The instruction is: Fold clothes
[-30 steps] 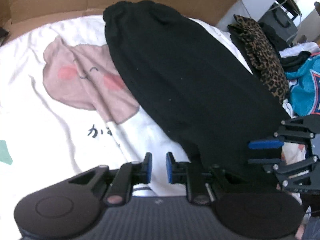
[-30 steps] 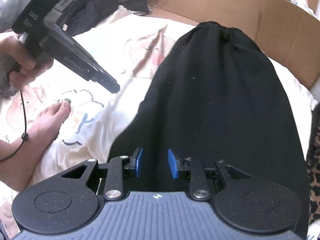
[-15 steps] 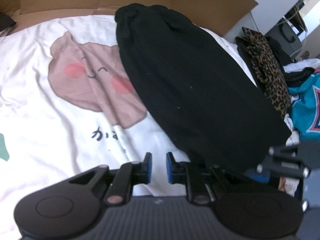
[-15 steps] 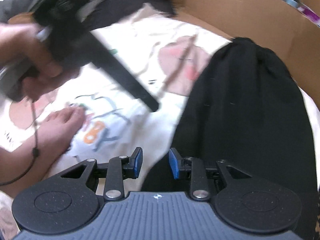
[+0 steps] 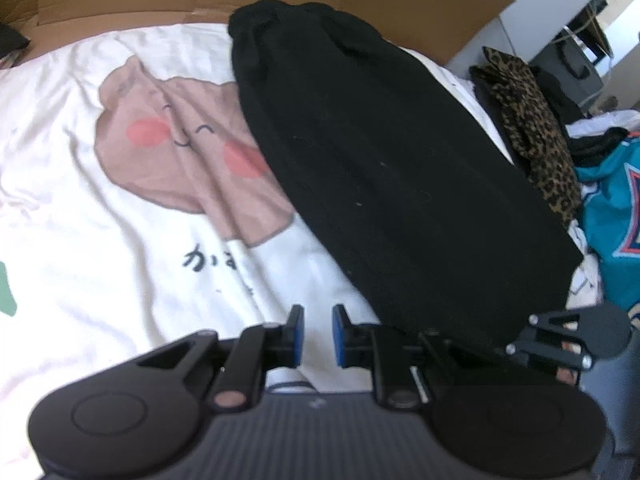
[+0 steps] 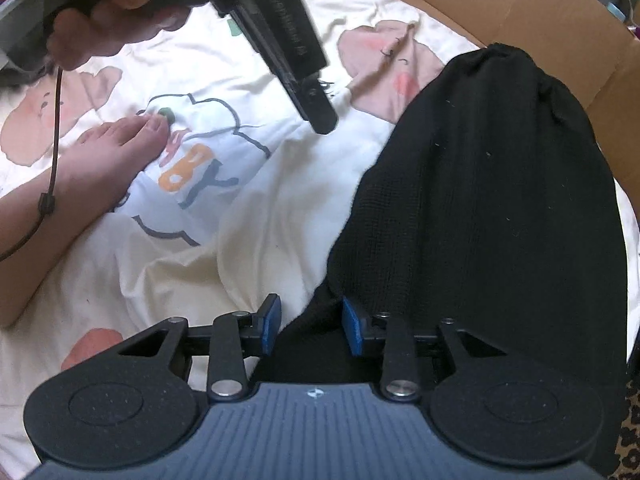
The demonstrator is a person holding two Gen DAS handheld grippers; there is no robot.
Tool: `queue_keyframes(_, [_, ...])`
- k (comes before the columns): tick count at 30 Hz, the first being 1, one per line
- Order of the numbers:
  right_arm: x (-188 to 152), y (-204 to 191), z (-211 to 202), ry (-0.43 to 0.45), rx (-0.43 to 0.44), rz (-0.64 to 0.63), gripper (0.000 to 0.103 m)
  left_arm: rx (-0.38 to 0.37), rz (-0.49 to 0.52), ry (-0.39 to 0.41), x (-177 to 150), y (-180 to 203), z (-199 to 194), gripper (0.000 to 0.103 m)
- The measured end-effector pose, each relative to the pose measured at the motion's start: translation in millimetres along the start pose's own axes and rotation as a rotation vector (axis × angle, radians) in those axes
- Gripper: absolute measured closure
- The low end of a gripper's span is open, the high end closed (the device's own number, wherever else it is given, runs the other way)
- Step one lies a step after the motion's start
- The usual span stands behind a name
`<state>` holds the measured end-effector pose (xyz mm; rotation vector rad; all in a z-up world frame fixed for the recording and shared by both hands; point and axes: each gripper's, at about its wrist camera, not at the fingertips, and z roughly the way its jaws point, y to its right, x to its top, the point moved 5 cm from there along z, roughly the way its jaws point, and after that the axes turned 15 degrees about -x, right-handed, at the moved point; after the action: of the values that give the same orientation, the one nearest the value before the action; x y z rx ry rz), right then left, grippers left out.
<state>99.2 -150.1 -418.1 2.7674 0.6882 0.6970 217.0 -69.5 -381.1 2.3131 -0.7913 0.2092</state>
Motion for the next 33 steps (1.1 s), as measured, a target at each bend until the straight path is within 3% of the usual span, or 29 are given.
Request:
queue_keyframes(3, [-2.6, 14.4, -2.1, -0.010, 0.022, 0.064, 0.089, -0.024, 0.034, -0.024, -3.5, 9.3, 1.8, 0.085])
queue_keyframes(6, [-4.7, 26.1, -4.9, -0.010, 0.044, 0.108, 0.099, -0.045, 0.072, -0.056, -8.4, 20.4, 7.4, 0.071])
queue_keyframes(8, [-5.8, 36.6, -9.3, -0.008, 0.059, 0.155, 0.099, -0.059, 0.099, -0.072, -11.8, 28.5, 10.6, 0.067])
queue_keyframes(15, [-12.6, 67.6, -19.1, -0.010, 0.121, 0.319, 0.099, -0.093, 0.152, -0.120, -17.0, 54.2, 28.4, 0.065])
queue_keyframes(19, [-15.1, 66.6, -14.3, -0.007, 0.142, 0.345, 0.099, -0.141, 0.096, -0.121, -13.8, 55.7, 40.0, 0.065])
queue_keyframes(25, [-14.8, 66.4, -9.3, -0.001, 0.150, 0.358, 0.096, -0.199, 0.051, -0.064, -8.2, 62.5, 32.3, 0.066])
queue_keyframes(28, [-10.6, 70.8, -13.7, 0.027, 0.165, 0.382, 0.085, -0.216, 0.043, -0.031, -2.7, 65.7, 23.5, 0.066])
queue_keyframes(33, [-7.1, 73.9, -10.0, 0.024, 0.172, 0.392, 0.088, -0.237, 0.018, -0.016, 0.8, 66.2, 19.1, 0.066])
